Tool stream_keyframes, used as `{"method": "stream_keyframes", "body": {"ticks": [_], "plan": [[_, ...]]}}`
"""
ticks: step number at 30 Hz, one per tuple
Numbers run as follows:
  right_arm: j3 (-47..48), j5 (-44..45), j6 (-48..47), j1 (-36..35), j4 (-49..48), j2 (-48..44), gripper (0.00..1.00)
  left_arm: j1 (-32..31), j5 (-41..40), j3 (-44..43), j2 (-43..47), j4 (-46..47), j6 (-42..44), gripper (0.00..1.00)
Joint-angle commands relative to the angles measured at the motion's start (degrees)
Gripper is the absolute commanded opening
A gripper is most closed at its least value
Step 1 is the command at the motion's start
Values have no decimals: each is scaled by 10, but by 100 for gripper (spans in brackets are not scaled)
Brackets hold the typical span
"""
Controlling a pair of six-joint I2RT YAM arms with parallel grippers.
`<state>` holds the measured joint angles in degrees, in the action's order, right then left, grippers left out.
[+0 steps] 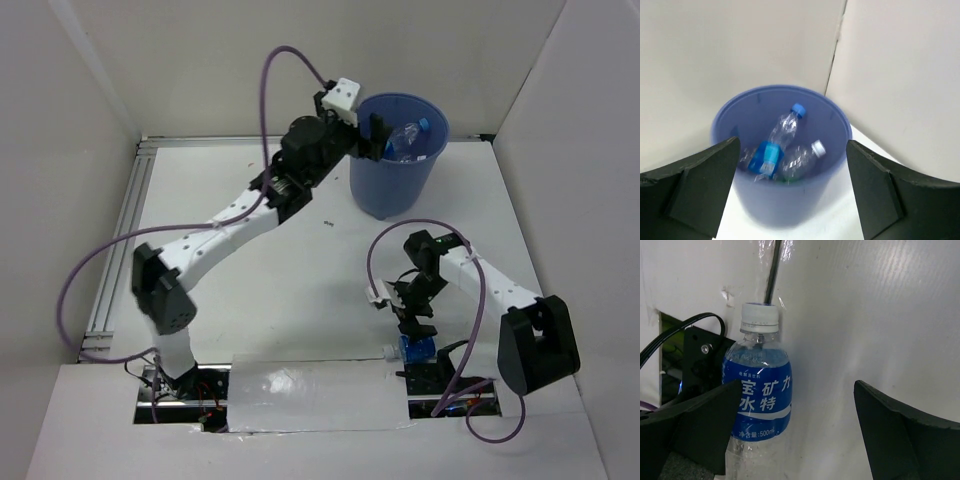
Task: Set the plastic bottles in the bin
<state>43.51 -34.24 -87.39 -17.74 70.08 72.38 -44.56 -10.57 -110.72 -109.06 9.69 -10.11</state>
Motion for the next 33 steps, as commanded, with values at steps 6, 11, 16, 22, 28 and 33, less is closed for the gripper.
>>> {"method": "stream_keyframes", "body": {"ticks": [6,11,16,22,28,33], "plan": [[39,89,14,-66,51,14,99,-11,-28,370,309,87,10,100],[28,127,32,-123,51,18,97,-40,-38,496,432,45,-34,100],[44,100,72,-168,1,62,91,-67,-44,609,491,21,-89,100],[29,117,162,-162,-87,91,77,-110,-64,663,550,-6,-100,100],[50,78,154,-173,-51,116,73,-128,-58,694,591,-43,-112,100],[33,92,200,-198,-79,123,70,-139,-85,711,638,-56,-124,100]]}}
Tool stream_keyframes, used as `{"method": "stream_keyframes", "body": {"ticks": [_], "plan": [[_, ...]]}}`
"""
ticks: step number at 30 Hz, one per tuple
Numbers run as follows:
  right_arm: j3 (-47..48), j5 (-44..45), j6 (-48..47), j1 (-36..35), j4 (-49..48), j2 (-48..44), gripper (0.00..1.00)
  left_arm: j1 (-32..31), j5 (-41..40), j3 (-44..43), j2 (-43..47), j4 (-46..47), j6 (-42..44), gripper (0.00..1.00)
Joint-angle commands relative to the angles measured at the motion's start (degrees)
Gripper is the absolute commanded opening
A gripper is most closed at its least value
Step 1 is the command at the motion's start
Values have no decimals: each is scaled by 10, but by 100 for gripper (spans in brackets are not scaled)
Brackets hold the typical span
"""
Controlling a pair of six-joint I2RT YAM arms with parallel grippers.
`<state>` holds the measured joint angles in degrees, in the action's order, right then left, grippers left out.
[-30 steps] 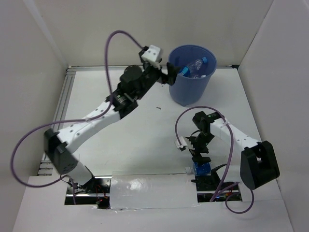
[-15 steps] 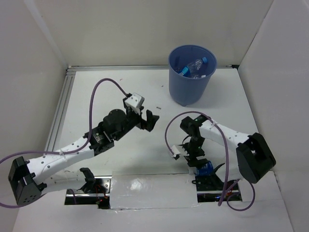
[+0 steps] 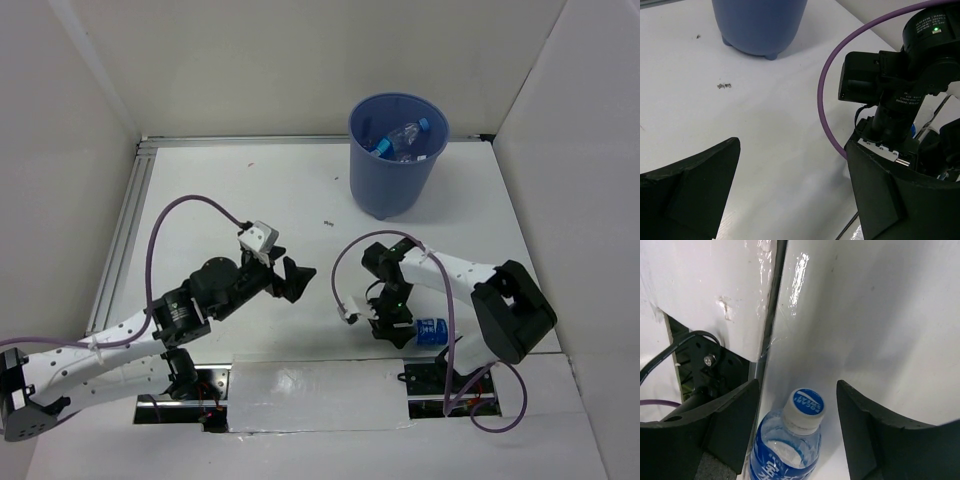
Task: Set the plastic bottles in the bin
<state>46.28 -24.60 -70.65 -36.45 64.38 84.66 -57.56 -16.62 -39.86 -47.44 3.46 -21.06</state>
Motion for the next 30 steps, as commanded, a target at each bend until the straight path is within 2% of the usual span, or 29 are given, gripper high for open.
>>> {"method": "stream_keyframes", "body": {"ticks": [1,7,11,13,16,20,24,26,29,30], "plan": [[5,-4,41,-11,-29,-5,70,-9,-32,8,27,6,-20,100],[5,21,129,1,-101,-18,67,-21,-46,8,33,-7,-25,100],[10,33,160,12,-119,-44,77,-21,-46,3,27,-7,-25,100],[10,33,151,20,-98,-72,86,-26,-40,3,21,-7,-25,100],[10,22,119,20,-53,-115,92,-26,-34,3,15,-1,-25,100],[10,6,95,25,-2,-150,93,-26,-29,3,10,9,-20,100],[4,45,178,40,-89,-171,93,-26,4,3,-9,21,-13,100],[-3,94,261,59,-181,-189,92,-26,32,3,-23,35,-13,100],[-3,141,355,116,-293,-204,85,-26,75,16,-55,85,-29,98],[11,141,366,144,-304,-204,79,-33,85,21,-66,101,-40,97]]}}
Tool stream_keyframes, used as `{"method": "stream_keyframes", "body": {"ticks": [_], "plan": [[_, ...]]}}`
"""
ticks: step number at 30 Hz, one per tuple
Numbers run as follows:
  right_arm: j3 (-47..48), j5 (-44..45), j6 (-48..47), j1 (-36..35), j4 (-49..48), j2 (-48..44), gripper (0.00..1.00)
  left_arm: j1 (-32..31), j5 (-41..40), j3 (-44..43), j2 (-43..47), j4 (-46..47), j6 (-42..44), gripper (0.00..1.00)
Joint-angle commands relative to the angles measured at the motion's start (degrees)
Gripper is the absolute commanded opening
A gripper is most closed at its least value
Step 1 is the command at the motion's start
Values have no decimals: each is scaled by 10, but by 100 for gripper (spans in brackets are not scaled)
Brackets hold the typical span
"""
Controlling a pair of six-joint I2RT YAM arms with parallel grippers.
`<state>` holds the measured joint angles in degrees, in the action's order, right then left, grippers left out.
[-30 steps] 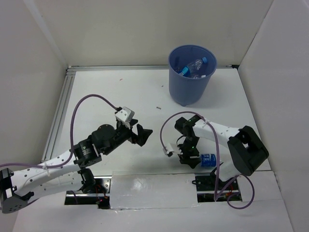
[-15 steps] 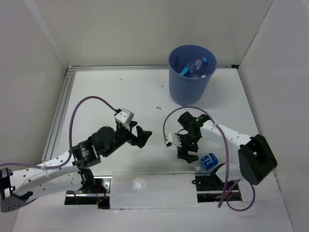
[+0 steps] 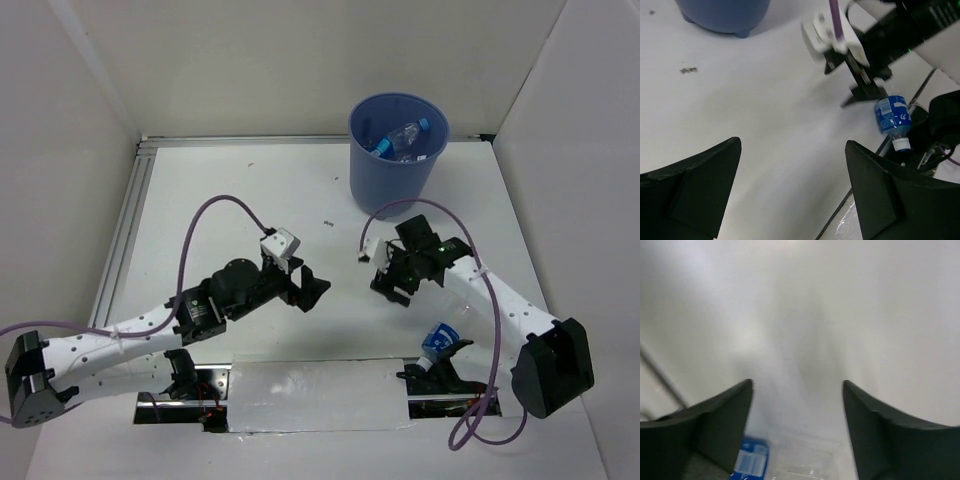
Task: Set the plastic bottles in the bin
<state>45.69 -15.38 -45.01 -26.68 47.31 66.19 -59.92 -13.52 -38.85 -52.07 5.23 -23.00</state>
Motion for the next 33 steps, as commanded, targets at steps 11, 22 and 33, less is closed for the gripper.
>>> {"method": "stream_keyframes", "body": {"ticks": [11,22,33], "plan": [[91,37,213,233,-85,67,81,-47,189,-94,-267,169,-40,95],[138,-47,178,370,-2,104,77,-83,257,-284,-510,173,-43,98],[169,-91,122,471,66,171,71,-116,253,-431,-651,113,-21,97]]}}
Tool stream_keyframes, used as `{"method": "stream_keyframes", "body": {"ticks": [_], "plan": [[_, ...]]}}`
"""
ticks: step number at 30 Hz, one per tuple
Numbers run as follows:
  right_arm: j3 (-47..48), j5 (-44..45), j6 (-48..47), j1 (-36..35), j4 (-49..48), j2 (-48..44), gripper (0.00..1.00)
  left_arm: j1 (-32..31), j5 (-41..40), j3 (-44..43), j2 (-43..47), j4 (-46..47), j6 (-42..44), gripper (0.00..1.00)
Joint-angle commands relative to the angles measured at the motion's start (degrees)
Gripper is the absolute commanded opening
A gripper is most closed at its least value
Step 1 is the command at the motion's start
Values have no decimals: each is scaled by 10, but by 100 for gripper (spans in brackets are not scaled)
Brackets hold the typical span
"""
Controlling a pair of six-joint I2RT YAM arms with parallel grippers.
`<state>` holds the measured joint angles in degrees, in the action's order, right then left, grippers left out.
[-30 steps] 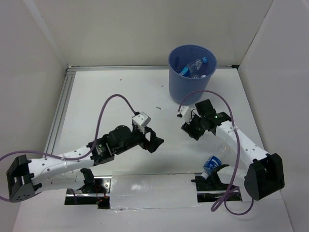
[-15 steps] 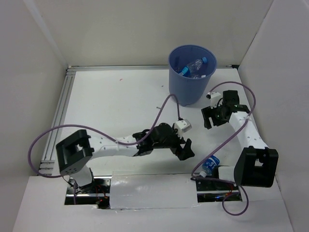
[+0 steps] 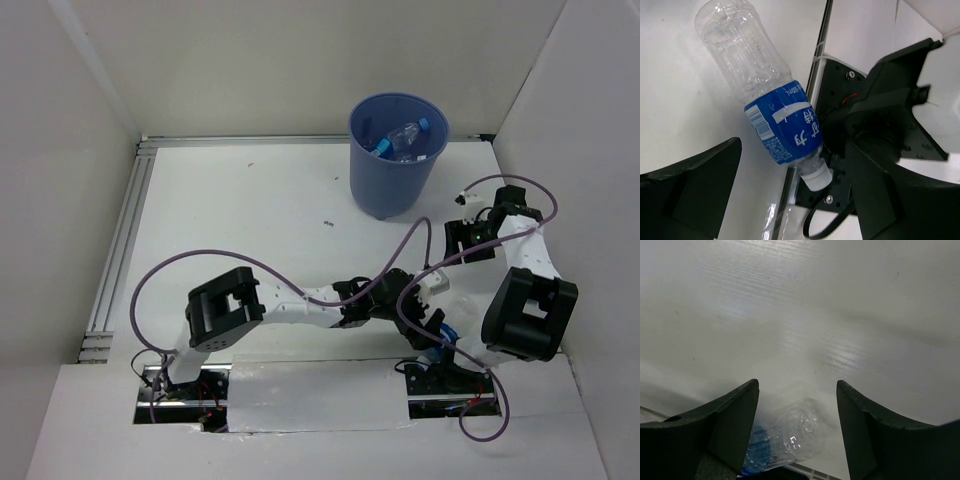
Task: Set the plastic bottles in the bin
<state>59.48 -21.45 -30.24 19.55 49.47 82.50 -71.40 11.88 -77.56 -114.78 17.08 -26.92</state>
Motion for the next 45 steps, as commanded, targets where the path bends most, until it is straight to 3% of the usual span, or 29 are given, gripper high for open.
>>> {"method": "stream_keyframes", "body": {"ticks": [1,11,16,20,21,24,25,26,34,42,45], "plan": [[31,-31,-25,9,44,8,70,-1,-1,-53,-32,-13,18,97],[31,-41,-31,20,44,8,70,-18,-48,-162,-133,-100,32,91],[31,-52,-36,31,49,8,70,-23,-46,-168,-149,-108,32,86],[31,-58,-36,44,49,8,70,-29,-46,-162,-155,-114,38,64],[31,-70,-36,44,49,8,70,-29,-54,-162,-155,-119,38,48],[31,-88,-42,56,49,8,70,-29,-79,-129,-136,-119,38,20],[31,-108,-49,56,49,8,70,-29,-107,-119,-126,-124,38,6],[31,-121,-54,62,56,8,70,-29,-120,-102,-102,-131,38,0],[31,-253,-76,103,56,-16,60,56,-164,17,67,-155,55,0],[-11,-325,-119,117,50,-28,24,104,-180,-62,180,-230,161,0],[-19,-330,-133,117,55,-34,24,123,-180,-99,187,-241,173,0]]}}
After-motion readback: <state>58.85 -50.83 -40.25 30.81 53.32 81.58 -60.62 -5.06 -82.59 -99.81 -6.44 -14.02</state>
